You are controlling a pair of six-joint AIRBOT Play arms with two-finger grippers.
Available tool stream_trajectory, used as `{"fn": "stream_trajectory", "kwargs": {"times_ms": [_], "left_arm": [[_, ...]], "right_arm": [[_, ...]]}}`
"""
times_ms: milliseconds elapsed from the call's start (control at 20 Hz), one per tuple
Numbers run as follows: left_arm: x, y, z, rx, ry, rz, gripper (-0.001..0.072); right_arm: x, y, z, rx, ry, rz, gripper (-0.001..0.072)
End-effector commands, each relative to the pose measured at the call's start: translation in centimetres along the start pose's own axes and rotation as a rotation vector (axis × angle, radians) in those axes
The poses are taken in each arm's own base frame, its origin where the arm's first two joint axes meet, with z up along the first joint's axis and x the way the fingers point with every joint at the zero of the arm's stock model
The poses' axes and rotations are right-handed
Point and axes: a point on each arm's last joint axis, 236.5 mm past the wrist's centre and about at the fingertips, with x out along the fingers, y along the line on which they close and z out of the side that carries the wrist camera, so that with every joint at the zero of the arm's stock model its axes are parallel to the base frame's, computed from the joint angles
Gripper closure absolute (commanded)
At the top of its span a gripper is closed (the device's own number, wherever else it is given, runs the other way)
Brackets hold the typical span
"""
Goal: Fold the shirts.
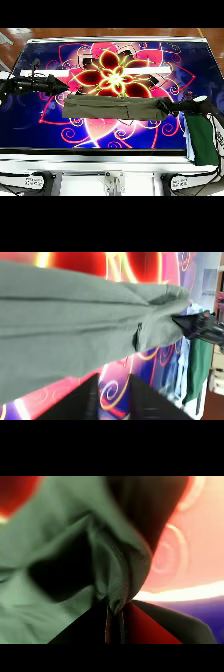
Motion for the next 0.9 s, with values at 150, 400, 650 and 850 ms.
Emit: {"fn": "stream_trajectory", "kwargs": {"times_ms": [150,400,650,850], "left_arm": [[9.1,-4.0,-2.2,0.138,0.035,-0.009,0.0668],[20.1,-5.9,-10.8,0.164,0.215,-0.024,0.0668],[27.0,-11.1,-19.1,0.115,0.297,-0.133,0.0668],[30.8,-12.8,-23.6,0.022,0.306,-0.158,0.0669]], "right_arm": [[-8.3,9.2,-0.7,-0.162,-0.094,0.14,0.0653],[-14.0,13.9,-3.0,-0.183,-0.158,0.198,0.0653],[-18.0,16.7,-6.2,-0.208,-0.178,0.235,0.0653],[-19.9,18.0,-7.4,-0.203,-0.208,0.256,0.0653]]}}
